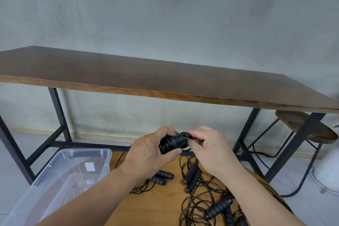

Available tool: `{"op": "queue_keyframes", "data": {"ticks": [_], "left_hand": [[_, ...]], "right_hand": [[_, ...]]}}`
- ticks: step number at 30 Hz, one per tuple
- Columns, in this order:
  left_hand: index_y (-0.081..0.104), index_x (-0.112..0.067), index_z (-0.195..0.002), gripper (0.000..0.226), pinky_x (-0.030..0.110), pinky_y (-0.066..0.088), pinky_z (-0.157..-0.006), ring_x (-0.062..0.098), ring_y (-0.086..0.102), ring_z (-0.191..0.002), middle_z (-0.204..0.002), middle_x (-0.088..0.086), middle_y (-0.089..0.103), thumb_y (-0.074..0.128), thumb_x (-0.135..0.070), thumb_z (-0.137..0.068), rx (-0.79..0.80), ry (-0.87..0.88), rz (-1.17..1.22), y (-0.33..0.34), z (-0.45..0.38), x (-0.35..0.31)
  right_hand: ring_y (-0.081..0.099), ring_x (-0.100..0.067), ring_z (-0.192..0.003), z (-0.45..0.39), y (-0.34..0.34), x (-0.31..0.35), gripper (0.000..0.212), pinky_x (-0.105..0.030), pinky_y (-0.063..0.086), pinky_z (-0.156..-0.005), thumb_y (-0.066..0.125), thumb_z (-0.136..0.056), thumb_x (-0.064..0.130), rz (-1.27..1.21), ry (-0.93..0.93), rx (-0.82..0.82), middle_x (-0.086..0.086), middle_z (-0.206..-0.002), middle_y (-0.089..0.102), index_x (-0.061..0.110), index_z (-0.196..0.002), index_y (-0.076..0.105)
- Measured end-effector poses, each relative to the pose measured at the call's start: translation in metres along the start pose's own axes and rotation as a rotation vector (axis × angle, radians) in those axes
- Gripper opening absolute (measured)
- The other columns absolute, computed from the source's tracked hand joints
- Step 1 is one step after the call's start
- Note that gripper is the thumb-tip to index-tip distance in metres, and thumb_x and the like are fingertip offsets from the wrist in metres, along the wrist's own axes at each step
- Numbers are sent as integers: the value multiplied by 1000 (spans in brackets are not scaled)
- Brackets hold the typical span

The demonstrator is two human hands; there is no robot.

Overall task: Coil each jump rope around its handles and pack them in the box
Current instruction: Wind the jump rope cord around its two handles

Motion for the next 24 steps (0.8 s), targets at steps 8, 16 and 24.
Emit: {"op": "queue_keyframes", "data": {"ticks": [8,16,24], "left_hand": [[35,-66,-103,31,23,53,-77,-1,61,-92,-116,-25,62,59,-66,-83,20,2,30,0,6,4],[39,-61,-104,31,19,50,-78,-3,60,-94,-115,-32,60,61,-64,-82,-24,-15,53,-4,7,-1],[41,-59,-100,28,23,52,-76,-3,60,-89,-111,-28,63,64,-61,-83,-11,-77,30,0,4,12]], "right_hand": [[62,-8,-68,0,11,-29,16,-18,53,-66,59,-98,18,-543,379,170,-2,-79,70,19,-102,75],[68,-12,-62,0,0,-26,14,-21,56,-62,64,-95,17,-435,299,109,0,-73,75,28,-98,73],[60,-3,-84,8,7,2,21,-25,53,-76,62,-95,32,77,-130,94,14,-90,64,30,-113,72]]}}
Point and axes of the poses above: each hand's wrist, its own z-axis away from the middle knuckle, its own y-axis out of the palm, x = y × z, the point moved 9 cm from there along -z, towards the middle knuckle
